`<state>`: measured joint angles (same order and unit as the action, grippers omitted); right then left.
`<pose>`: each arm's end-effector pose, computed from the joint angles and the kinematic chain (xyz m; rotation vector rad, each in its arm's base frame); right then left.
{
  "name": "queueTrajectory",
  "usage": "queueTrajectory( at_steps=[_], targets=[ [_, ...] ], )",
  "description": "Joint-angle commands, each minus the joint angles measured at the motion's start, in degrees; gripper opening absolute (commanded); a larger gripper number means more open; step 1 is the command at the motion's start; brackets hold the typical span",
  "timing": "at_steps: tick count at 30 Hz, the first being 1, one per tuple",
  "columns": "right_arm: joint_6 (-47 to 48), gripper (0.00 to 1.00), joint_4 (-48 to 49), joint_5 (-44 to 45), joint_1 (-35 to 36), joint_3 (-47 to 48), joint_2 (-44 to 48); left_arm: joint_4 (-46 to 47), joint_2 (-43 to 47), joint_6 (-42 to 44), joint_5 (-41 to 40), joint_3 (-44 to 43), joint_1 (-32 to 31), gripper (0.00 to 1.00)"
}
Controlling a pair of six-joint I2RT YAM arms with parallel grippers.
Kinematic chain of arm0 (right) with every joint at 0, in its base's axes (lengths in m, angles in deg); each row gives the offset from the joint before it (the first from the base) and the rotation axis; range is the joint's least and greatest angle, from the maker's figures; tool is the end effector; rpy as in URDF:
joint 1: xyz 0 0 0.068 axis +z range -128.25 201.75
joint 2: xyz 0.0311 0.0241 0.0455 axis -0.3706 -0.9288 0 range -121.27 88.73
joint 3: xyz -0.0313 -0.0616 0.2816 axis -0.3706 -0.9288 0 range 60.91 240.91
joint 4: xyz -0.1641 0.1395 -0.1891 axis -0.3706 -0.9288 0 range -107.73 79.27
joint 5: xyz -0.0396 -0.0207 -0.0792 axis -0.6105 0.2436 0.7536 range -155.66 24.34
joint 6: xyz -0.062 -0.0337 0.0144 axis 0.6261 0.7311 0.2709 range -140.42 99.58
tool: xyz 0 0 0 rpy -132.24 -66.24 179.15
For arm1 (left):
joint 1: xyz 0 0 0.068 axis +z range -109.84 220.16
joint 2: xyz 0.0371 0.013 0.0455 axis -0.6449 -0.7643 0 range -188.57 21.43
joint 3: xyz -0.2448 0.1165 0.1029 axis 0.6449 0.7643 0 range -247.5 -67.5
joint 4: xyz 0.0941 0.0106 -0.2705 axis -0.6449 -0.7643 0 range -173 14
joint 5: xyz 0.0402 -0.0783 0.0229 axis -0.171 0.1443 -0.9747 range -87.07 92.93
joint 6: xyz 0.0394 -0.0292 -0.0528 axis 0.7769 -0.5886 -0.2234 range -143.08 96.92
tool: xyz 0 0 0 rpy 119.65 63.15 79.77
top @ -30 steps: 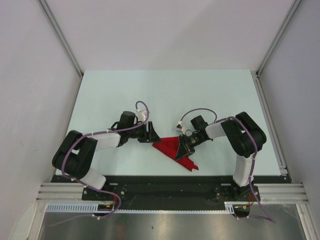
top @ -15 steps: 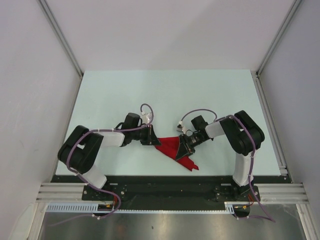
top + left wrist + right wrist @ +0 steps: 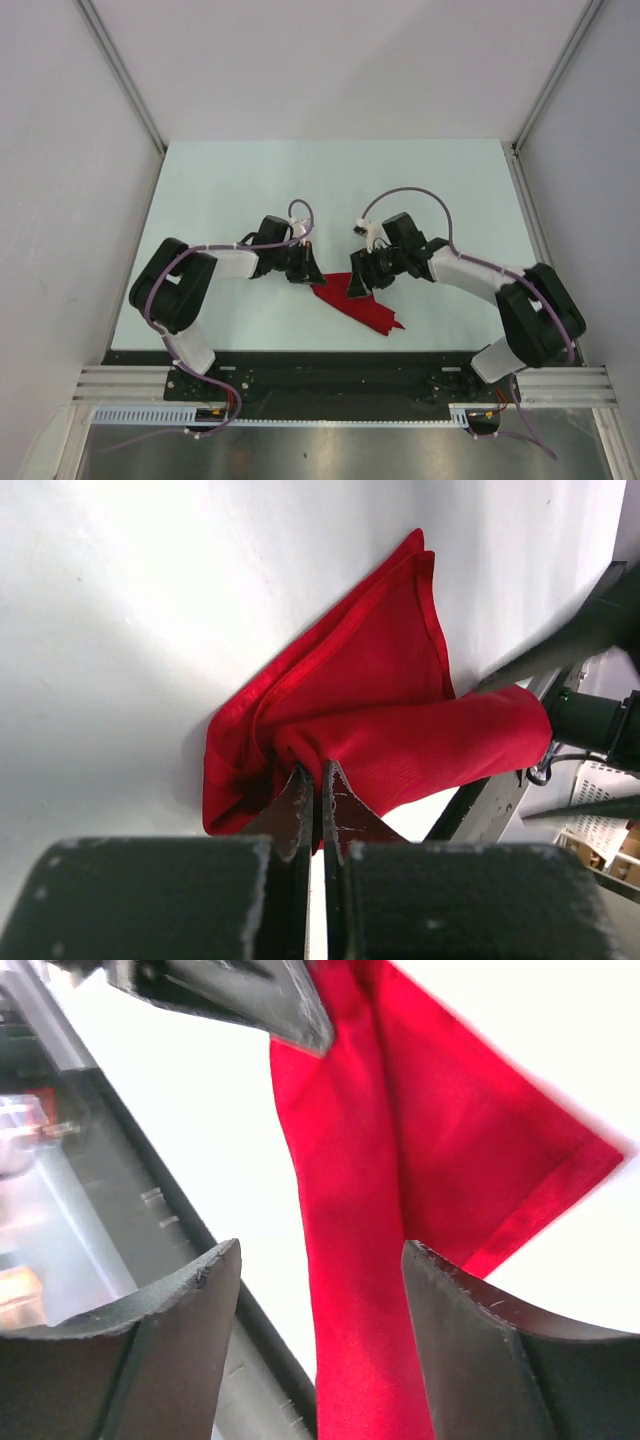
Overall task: Fold the napkin, place the utensils inside, and roll it up
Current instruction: Roll the napkin with the utensil
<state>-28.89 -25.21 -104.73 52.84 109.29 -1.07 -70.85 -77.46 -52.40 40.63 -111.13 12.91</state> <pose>0.2632 0.2024 0.1609 -0.7831 2.4804 1.1317 0.2903 -0.1906 0.1098 0.2717 2.5749 -1.2145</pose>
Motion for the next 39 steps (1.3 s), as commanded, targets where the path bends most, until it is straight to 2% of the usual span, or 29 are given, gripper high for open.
queueTrajectory(
  at_steps=[1,2,3,7,11,17,20,21,22,24,25,26,27,29,30,34,39],
  targets=[
    [5.83,0.72,0.85,29.45,10.46,-2.4,9.89,-2.77,-1.39,1.99,-0.08,-3.12,-0.18,0.0],
    [6.7,0.73,1.29,33.32,15.01,-2.94,10.86,-3.3,-1.57,2.25,-0.16,-3.38,-0.18,0.0],
    [7.32,0.73,2.08,38.84,16.62,-3.38,12.0,-3.48,-1.74,2.42,0.01,-3.56,-0.26,0.0],
    [10.03,0.74,3.23,45.91,22.69,-4.17,11.32,-4.44,-2.09,3.04,0.19,-4.26,-0.18,0.0],
    [11.37,0.73,2.71,47.51,25.24,-3.12,7.54,-4.71,-1.92,3.39,0.1,-4.61,-0.18,0.0],
    [11.72,0.7,0.6,45.4,26.92,-0.39,2.1,-4.71,-1.66,3.22,0.01,-5.05,-0.18,0.0],
    [10.93,0.63,-2.03,43.91,27.0,1.36,-0.01,-6.29,-1.48,3.22,0.1,-5.4,-0.18,0.0],
    [10.32,0.58,-2.48,42.6,27.0,2.15,-0.55,-6.38,-1.48,3.22,0.1,-5.49,-0.09,0.0],
    [10.05,0.48,-3.09,41.98,27.0,2.68,-1.25,-6.2,-1.39,3.22,0.1,-5.58,-0.09,0.0],
    [9.18,0.36,-4.67,39.7,26.57,3.12,-2.74,-5.68,-0.87,2.78,0.63,-5.58,0.09,0.0],
    [8.91,0.3,-5.03,37.16,26.22,3.38,-3.1,-5.41,-0.6,2.52,0.72,-5.58,0.35,0.05],
    [8.74,0.27,-5.21,35.57,25.26,3.3,-3.45,-5.32,-0.17,1.91,0.8,-5.58,0.61,0.14],
    [8.73,0.25,-5.12,32.16,24.55,3.04,-3.63,-3.58,0.8,1.55,0.72,-5.58,0.96,0.3],
    [7.33,0.23,-3.9,28.19,21.93,1.81,-3.45,-2.87,2.2,0.76,0.11,-5.49,2.45,0.44],
    [6.8,0.22,-3.37,24.08,20.86,1.37,-3.1,-2.6,2.91,0.58,-0.68,-5.32,3.16,0.54],
    [4.79,0.22,0.06,14.56,15.33,-0.83,-2.57,-1.37,8.17,0.58,-2.44,-3.48,7.02,0.66],
    [2.94,0.2,3.67,0.17,7.08,-1.89,-5.12,0.21,10.82,2.78,-1.66,-1.46,7.47,0.68]
  ],
)
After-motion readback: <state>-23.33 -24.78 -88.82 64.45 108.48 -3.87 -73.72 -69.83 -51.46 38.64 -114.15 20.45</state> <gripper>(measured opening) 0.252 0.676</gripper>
